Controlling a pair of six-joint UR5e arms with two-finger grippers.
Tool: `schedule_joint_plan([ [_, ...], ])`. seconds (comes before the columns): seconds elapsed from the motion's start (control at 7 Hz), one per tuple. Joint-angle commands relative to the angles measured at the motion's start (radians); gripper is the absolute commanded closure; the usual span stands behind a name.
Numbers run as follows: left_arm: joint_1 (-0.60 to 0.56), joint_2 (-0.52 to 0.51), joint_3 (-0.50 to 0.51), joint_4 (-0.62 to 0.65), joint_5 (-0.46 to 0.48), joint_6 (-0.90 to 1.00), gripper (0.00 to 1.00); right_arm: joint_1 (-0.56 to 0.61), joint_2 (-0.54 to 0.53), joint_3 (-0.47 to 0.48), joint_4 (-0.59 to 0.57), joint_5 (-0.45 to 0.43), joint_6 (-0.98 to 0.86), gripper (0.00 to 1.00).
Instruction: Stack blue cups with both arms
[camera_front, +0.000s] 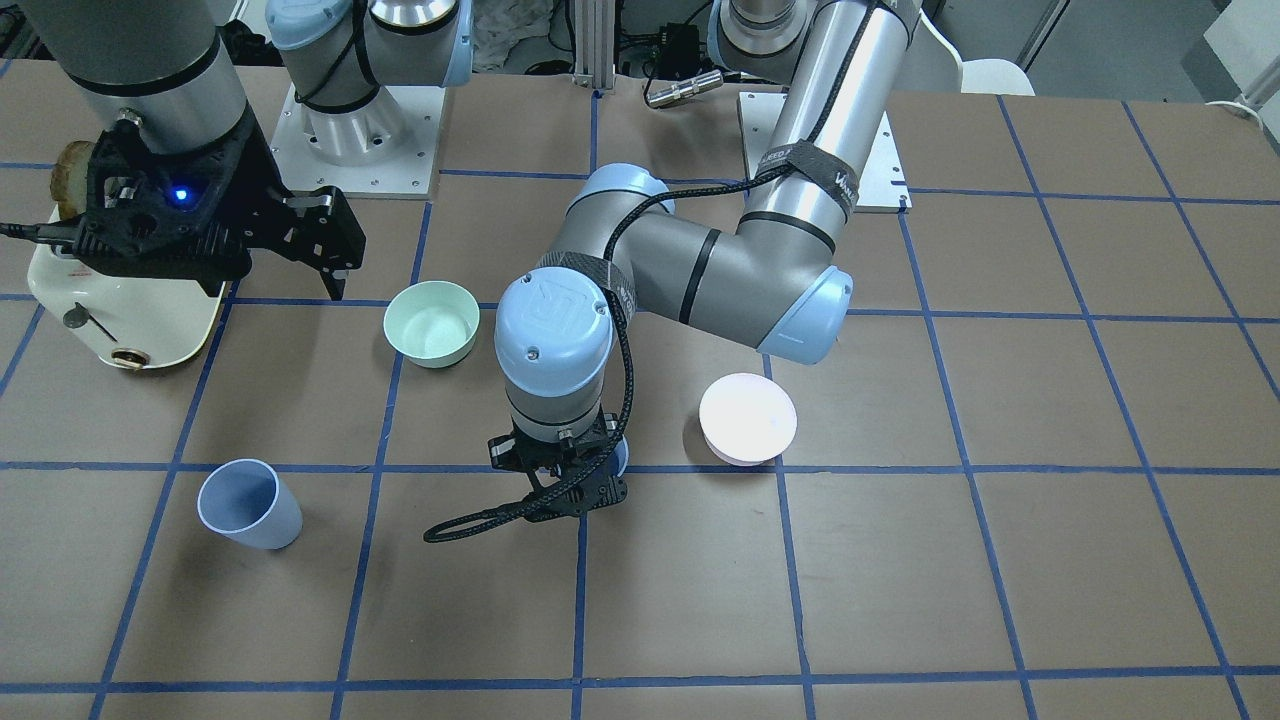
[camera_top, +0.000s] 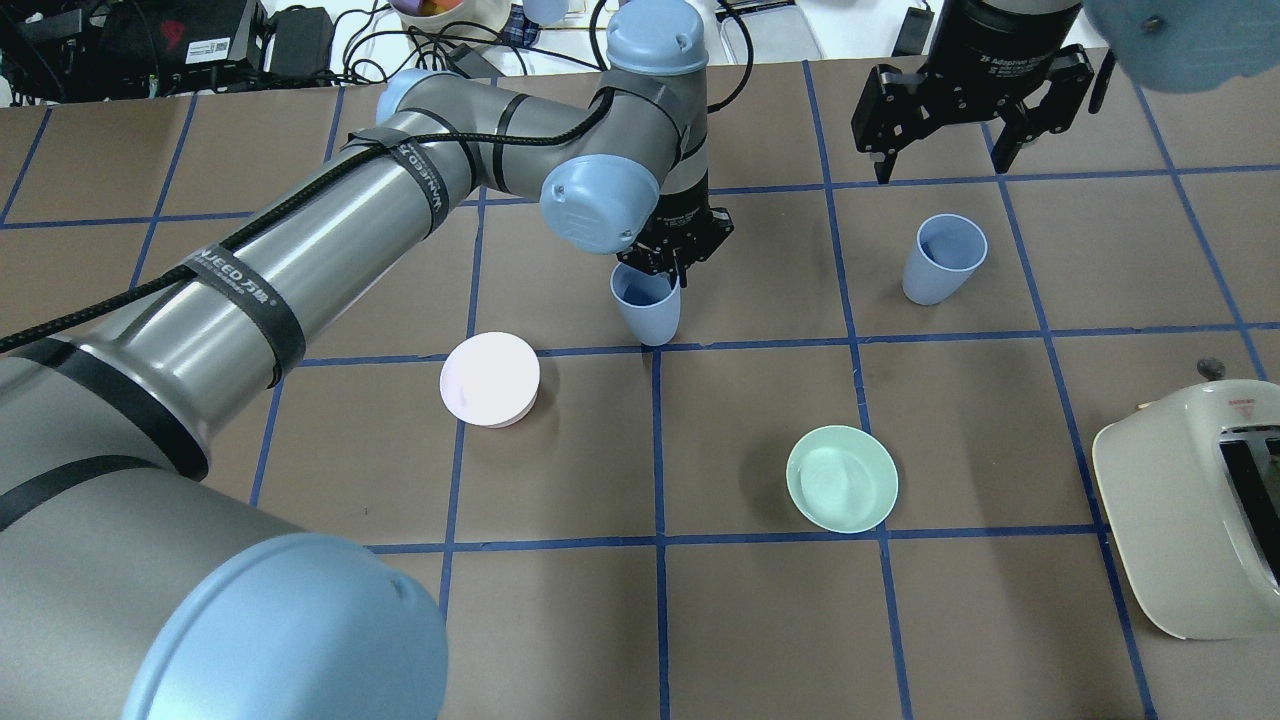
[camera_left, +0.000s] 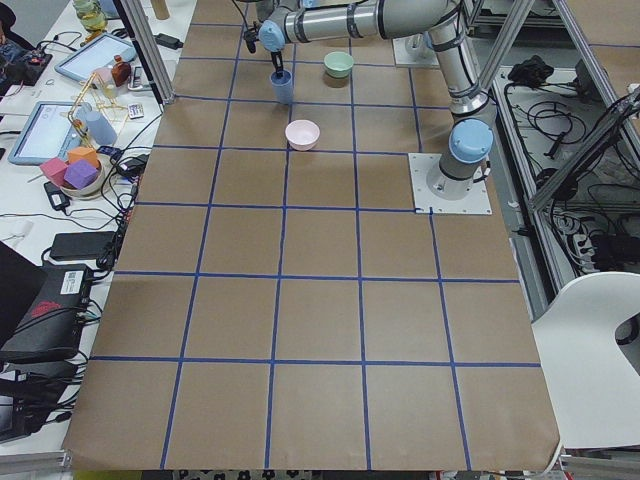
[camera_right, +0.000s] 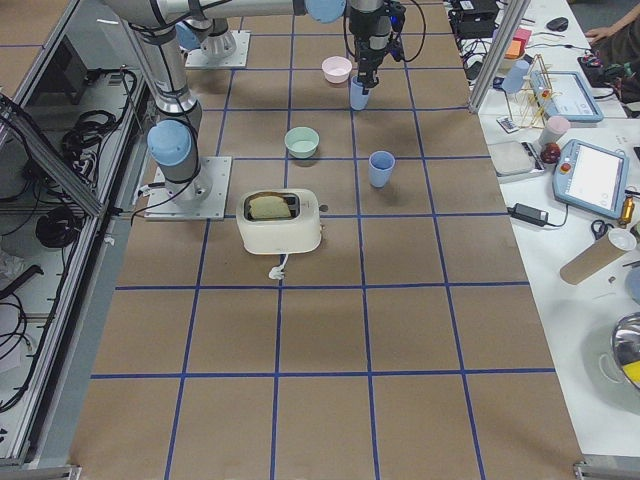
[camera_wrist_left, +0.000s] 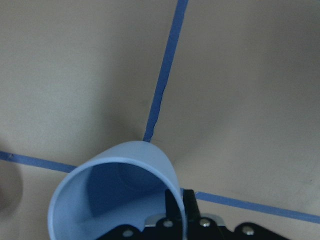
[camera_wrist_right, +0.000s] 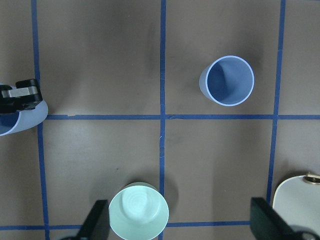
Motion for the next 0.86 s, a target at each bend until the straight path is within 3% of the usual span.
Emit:
schedule_joint_plan([
  [0.0, -0.002, 0.002, -0.008, -0.001, 0.002, 0.000, 0.00, 0.000, -0.001, 0.000, 0.000, 0.000, 0.000, 0.00],
  [0.29, 0.001, 0.069, 0.051, -0.079, -0.001, -0.002, 0.00, 0.000, -0.001, 0.000, 0.000, 0.000, 0.000, 0.00],
  [0.43, 0.009, 0.117, 0.099, -0.195, -0.003, 0.018, 0.00, -0.006, 0.004, -0.001, 0.000, -0.005, -0.002, 0.00],
  [0.71, 0.056, 0.236, 0.117, -0.323, -0.011, 0.196, 0.00, -0.063, 0.051, 0.003, 0.000, -0.002, 0.000, 0.00],
])
